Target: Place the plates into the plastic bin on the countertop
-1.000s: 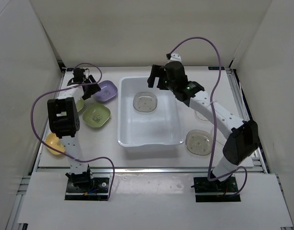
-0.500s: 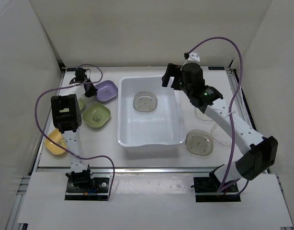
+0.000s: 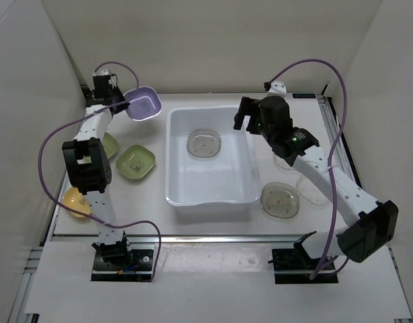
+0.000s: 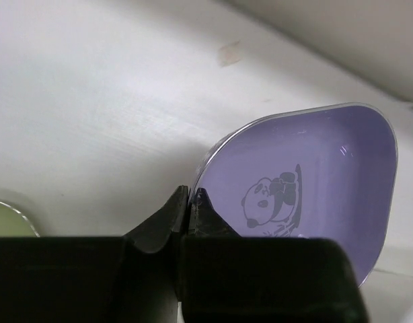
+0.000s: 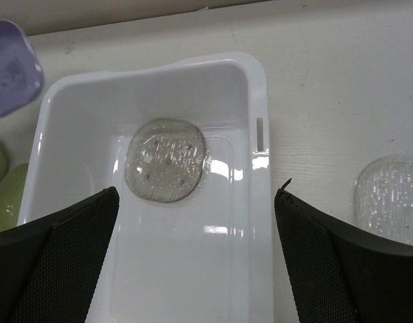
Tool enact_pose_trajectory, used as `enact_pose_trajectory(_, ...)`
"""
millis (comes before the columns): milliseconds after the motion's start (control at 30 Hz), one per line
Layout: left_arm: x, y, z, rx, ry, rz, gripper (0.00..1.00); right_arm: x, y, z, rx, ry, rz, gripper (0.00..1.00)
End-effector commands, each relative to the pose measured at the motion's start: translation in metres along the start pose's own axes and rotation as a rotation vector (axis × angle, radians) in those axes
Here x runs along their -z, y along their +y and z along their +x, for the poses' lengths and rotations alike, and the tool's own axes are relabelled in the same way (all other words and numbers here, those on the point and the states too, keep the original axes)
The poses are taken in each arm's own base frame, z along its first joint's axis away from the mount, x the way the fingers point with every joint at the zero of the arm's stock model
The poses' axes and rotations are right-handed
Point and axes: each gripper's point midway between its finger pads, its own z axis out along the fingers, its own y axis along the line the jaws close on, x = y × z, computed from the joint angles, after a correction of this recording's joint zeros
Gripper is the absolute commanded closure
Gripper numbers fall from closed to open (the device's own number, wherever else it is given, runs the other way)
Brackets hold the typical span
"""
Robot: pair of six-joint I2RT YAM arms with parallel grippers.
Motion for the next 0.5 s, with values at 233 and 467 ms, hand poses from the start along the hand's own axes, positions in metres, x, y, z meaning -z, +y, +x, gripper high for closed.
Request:
enact_pose_trajectory(233,0.196,-0.141,-0.003,-0.179,-0.145,0.447,0.9,0.035,-0.087,-0.012,-0.035,-0.075,0.264,0.01)
enact_pose_trajectory(467,0.248,-0.178,0.115,-0.283,0.064,0.581,0.9,0.04,-0.146,-0.002,-0.131,-0.014,0.403,0.01)
